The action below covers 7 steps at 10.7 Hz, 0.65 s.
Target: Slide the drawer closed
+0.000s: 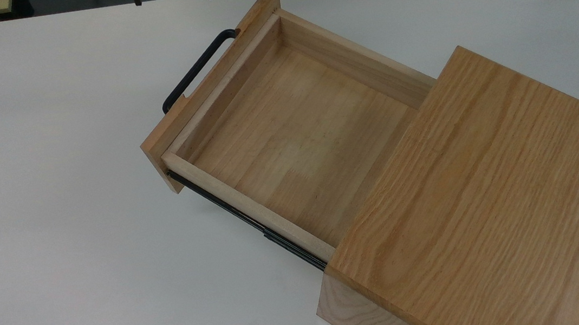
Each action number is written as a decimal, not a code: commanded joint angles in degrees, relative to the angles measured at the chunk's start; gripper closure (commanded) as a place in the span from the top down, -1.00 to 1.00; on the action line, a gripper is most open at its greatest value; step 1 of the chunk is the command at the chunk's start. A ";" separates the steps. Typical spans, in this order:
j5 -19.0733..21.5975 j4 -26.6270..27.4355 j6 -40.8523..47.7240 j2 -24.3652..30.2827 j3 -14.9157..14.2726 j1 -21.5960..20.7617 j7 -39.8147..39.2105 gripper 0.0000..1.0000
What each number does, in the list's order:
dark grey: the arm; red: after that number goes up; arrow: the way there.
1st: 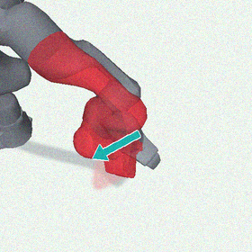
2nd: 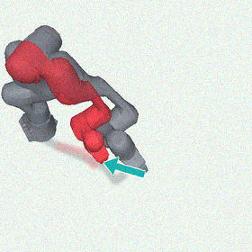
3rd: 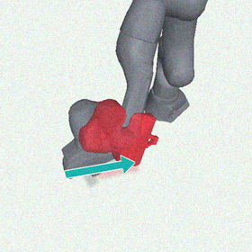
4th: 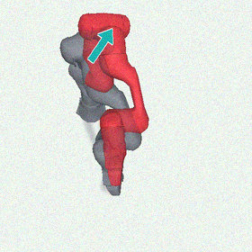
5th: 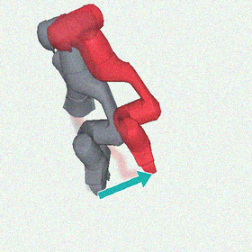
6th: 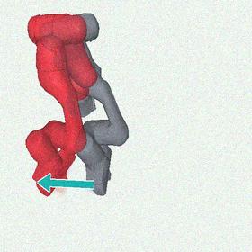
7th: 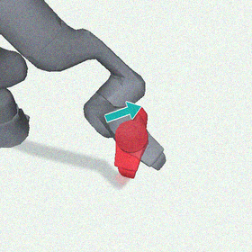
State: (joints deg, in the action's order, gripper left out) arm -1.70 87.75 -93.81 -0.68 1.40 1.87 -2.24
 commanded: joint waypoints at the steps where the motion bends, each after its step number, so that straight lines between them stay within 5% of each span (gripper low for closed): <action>1: -0.15 0.93 0.55 0.77 -1.05 -1.26 -1.19 1.00; 7: -0.15 0.84 0.65 0.68 -1.05 -1.17 -0.75 1.00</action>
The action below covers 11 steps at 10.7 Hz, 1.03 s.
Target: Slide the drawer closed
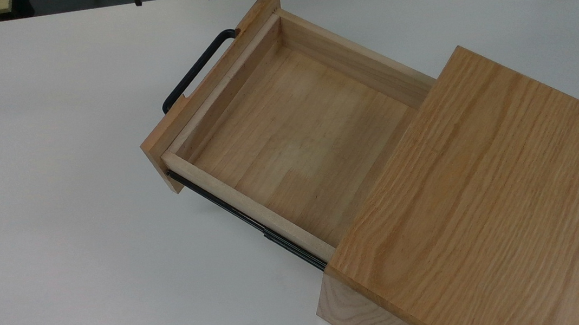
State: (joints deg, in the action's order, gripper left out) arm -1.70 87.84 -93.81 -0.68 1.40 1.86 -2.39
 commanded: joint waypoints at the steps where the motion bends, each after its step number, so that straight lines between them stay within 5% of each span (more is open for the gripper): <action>1: -0.15 0.76 0.73 0.68 -1.05 -1.16 -0.68 1.00; 3: -0.24 0.84 0.82 0.77 -1.05 -0.98 -3.56 1.00; 5: -0.58 2.16 0.82 0.25 -1.05 -0.89 -17.22 1.00; 7: -1.11 2.16 0.65 -0.63 -1.14 -0.90 -19.49 1.00; 9: -1.12 2.60 0.21 -1.25 -1.14 -0.54 -19.40 0.55; 11: -0.77 2.69 -1.10 -2.65 -1.14 -0.02 -12.78 -0.37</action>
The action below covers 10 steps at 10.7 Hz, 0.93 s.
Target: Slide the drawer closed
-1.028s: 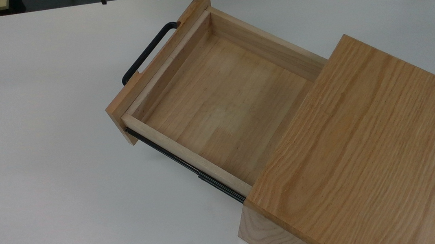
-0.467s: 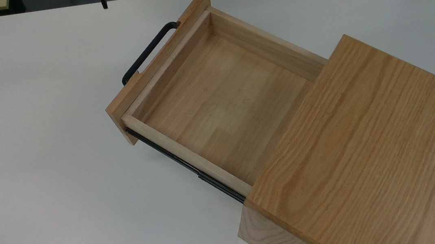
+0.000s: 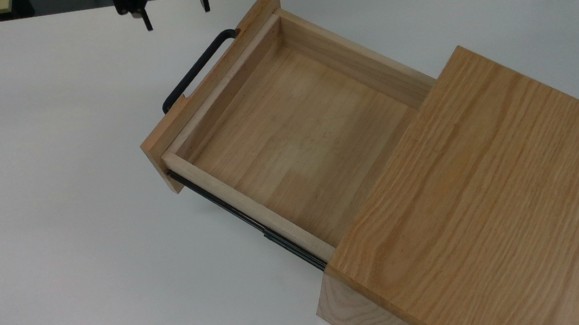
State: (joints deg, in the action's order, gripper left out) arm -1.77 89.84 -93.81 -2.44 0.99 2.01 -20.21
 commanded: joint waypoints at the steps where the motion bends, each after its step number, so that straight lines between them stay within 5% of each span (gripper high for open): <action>1: -0.69 0.86 -2.94 -1.51 -0.73 -0.25 13.36 -0.76; 3: -0.08 2.79 -7.16 -2.75 -0.64 -0.51 25.87 -1.00; 10: 9.76 5.00 -15.42 -6.96 -0.73 0.98 50.06 -1.00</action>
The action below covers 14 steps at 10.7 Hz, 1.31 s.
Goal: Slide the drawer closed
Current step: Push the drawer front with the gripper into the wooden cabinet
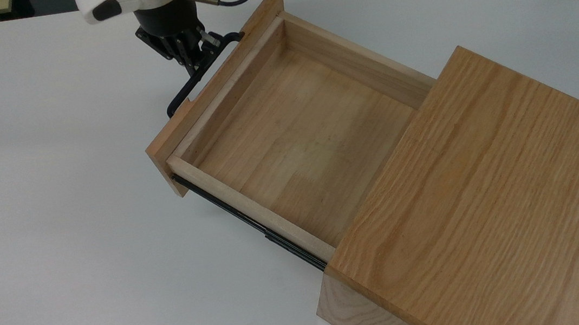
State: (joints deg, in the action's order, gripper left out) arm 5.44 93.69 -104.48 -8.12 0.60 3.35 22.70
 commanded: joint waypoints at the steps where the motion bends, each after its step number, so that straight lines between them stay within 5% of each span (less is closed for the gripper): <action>1: 3.78 1.06 -7.29 -1.89 -0.34 -0.45 10.06 -1.00; 5: 8.71 -1.05 -15.56 -5.75 0.27 -2.46 18.33 -1.00; 14: 7.57 -8.26 -32.43 -15.34 3.00 -10.55 34.42 -1.00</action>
State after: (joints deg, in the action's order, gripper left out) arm 13.38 86.93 -133.14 -19.92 3.62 -4.72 53.89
